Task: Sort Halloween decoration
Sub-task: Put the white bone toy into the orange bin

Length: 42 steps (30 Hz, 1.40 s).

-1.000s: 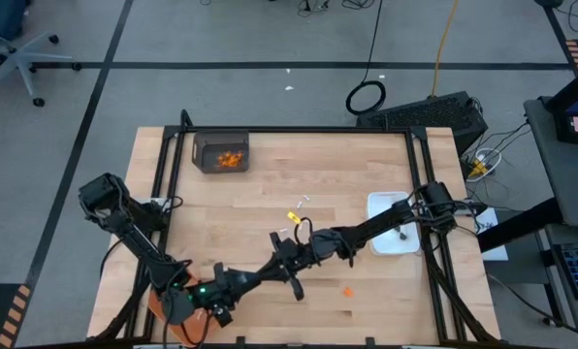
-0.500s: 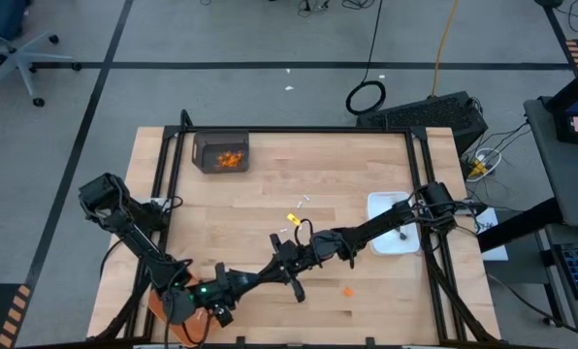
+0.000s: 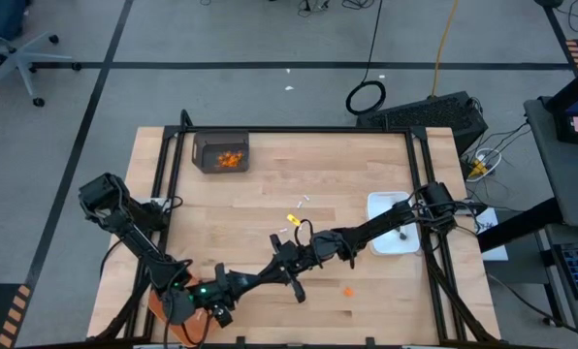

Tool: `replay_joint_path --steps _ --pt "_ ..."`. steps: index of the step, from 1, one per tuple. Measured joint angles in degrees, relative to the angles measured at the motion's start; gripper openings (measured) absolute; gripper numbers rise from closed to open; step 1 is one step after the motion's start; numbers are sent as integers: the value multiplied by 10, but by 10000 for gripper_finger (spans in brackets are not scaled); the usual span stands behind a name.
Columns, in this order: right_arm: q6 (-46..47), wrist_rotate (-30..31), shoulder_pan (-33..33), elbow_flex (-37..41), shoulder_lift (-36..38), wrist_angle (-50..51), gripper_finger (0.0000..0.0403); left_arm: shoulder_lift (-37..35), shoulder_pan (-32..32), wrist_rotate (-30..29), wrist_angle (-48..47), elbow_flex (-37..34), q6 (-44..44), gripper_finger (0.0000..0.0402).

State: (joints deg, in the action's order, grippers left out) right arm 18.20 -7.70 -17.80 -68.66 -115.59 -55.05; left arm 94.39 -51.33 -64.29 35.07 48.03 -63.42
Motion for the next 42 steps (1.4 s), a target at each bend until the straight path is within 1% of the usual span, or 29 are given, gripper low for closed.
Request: replay_joint_path --steps 4,12,16,20,22,27,32,38,42 --pt "-4 0 0 0 0 0 24 0 0 0 0 0 0 71" --pt "-5 2 1 0 0 2 105 0 -3 1 6 0 0 68" --pt "-8 1 2 0 0 2 127 0 -7 1 6 0 0 50" --pt "-9 0 2 0 0 2 132 0 -11 0 6 0 1 15" --pt "-9 -1 2 0 0 2 132 0 -13 -1 6 0 1 9" --pt "-9 -1 3 0 0 2 131 0 -17 -14 5 0 1 16" --pt "-15 -4 5 0 0 25 131 0 -31 -22 2 0 0 16" --pt "-27 -1 7 0 0 90 131 -9 -59 -38 4 0 0 16" --pt "-32 1 6 0 0 153 130 -34 -80 -25 6 0 0 16"
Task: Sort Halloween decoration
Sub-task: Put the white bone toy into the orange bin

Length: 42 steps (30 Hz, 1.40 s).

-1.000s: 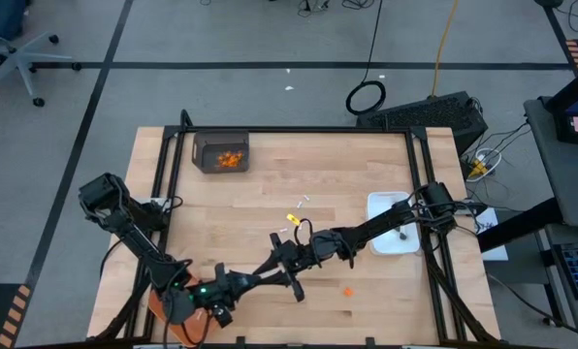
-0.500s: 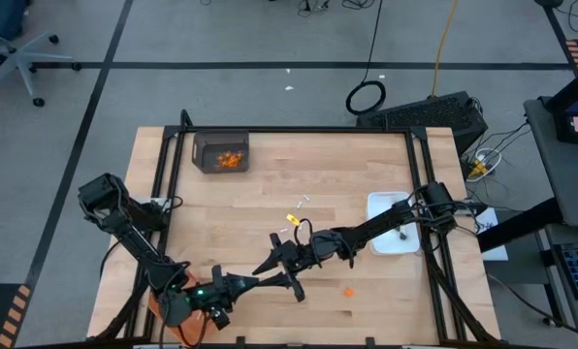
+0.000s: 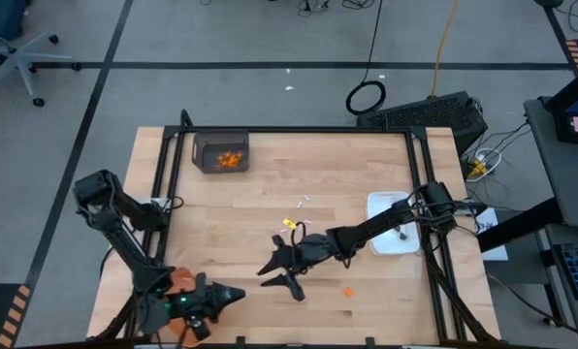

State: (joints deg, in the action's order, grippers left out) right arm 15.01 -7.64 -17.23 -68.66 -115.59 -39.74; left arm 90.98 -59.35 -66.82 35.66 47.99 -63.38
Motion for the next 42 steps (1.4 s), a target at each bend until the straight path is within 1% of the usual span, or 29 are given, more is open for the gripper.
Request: replay_joint_path --steps 2,5,9,12,15,17,19,23,25,29,31,34,39,42 --pt "-5 1 -1 0 0 29 130 -14 -8 11 6 0 13 17" --pt "-7 4 -4 0 0 65 130 -33 -15 9 44 0 60 17" --pt "-15 17 -9 0 0 86 130 -55 -13 1 63 0 169 17" --pt "-32 35 -15 0 0 99 130 -65 -6 -35 76 0 259 17" --pt "-44 42 -19 0 0 99 130 -67 0 -68 75 0 326 17" --pt "-52 57 -22 0 0 101 130 -67 5 -76 76 0 362 17" --pt "-60 77 -25 0 0 101 130 -67 8 -85 76 0 389 17" --pt "-68 116 -25 0 0 100 130 -67 9 -85 58 0 389 17" --pt "-68 127 -25 0 0 100 130 -67 9 -87 59 0 378 17" --pt "-68 138 -25 0 0 101 130 -67 7 -85 48 0 322 17" --pt "-68 137 -25 0 0 100 130 -67 7 -71 34 0 285 17" --pt "-68 137 -25 0 0 100 130 -67 5 -31 0 0 199 17" --pt "-67 137 -25 0 0 100 130 -67 2 68 -72 0 32 17" --pt "-66 138 -25 0 0 100 130 -67 0 88 -90 0 -37 17"
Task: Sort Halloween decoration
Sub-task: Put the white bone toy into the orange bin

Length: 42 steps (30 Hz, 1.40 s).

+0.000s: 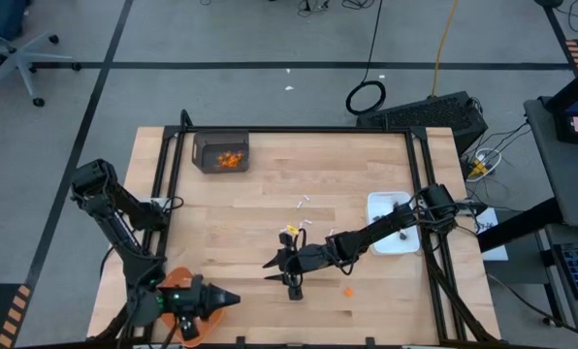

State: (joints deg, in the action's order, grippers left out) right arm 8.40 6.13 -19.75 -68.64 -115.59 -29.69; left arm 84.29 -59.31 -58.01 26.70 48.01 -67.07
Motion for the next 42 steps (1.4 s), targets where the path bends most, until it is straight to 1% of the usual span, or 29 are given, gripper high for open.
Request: replay_joint_path --steps 3,5,11,13,16,18,21,23,24,26,28,30,33,36,38,40,42 --pt "11 0 0 0 0 0 130 0 0 0 1 0 -28 17" --pt "15 0 0 0 0 0 130 0 0 1 1 0 -32 17" --pt "13 1 0 0 0 0 130 0 -2 -12 -1 0 75 17" --pt "12 1 0 0 0 0 130 0 -9 -20 -3 0 128 17" --pt "10 0 0 0 0 13 130 -3 -24 -51 -6 0 234 17" --pt "10 0 0 0 0 32 130 -15 -35 -64 -24 0 304 17" --pt "12 -1 0 0 0 53 130 -39 -47 -66 -79 1 410 17" --pt "12 -1 0 0 0 64 130 -59 -51 -64 -133 1 489 17" --pt "10 -1 0 0 0 68 130 -69 -52 -53 -166 1 535 17" --pt "6 -1 0 0 0 75 130 -90 -48 -14 -244 1 634 16" --pt "0 -1 0 0 0 81 130 -106 -36 56 -324 1 742 12" --pt "-7 -1 0 0 0 90 130 -118 -21 144 -391 1 836 9" --pt "-20 -1 0 0 0 92 130 -124 -1 293 -483 1 976 8" --pt "-31 -1 0 0 0 91 130 -124 15 449 -537 1 1115 8" --pt "-37 -1 0 0 0 92 130 -122 21 530 -560 1 1191 8" --pt "-41 1 0 0 0 92 130 -122 23 575 -577 1 1255 9" --pt "-46 6 1 0 0 93 130 -122 23 593 -581 1 1316 18"
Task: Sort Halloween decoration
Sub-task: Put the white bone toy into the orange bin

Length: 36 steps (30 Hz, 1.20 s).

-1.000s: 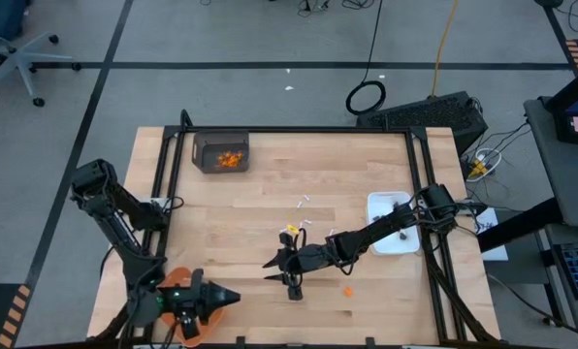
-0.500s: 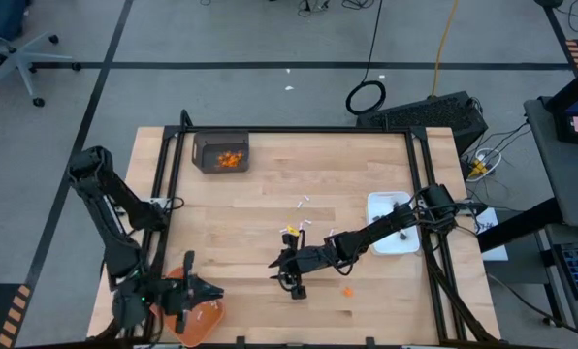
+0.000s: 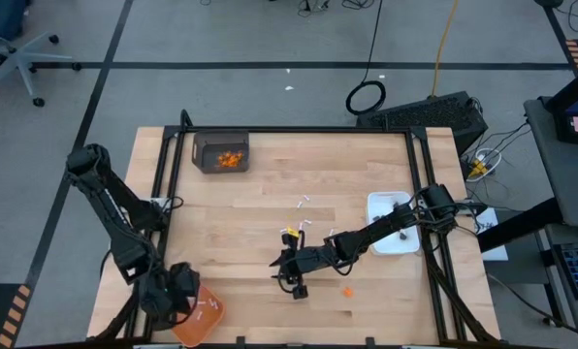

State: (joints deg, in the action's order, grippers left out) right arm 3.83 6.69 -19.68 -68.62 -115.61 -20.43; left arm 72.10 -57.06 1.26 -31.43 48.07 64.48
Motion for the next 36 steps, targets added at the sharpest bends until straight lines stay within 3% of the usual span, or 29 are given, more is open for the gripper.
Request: replay_joint_path --steps 5,20,30,36 --pt "0 23 0 0 0 2 130 0 -1 21 -14 0 95 34" --pt "2 23 -11 0 0 6 130 1 0 17 -106 0 235 40" --pt "11 23 -11 0 0 7 130 6 -1 -10 -113 0 236 40" --pt "18 22 -18 0 13 33 130 30 -3 -18 -112 0 176 41"
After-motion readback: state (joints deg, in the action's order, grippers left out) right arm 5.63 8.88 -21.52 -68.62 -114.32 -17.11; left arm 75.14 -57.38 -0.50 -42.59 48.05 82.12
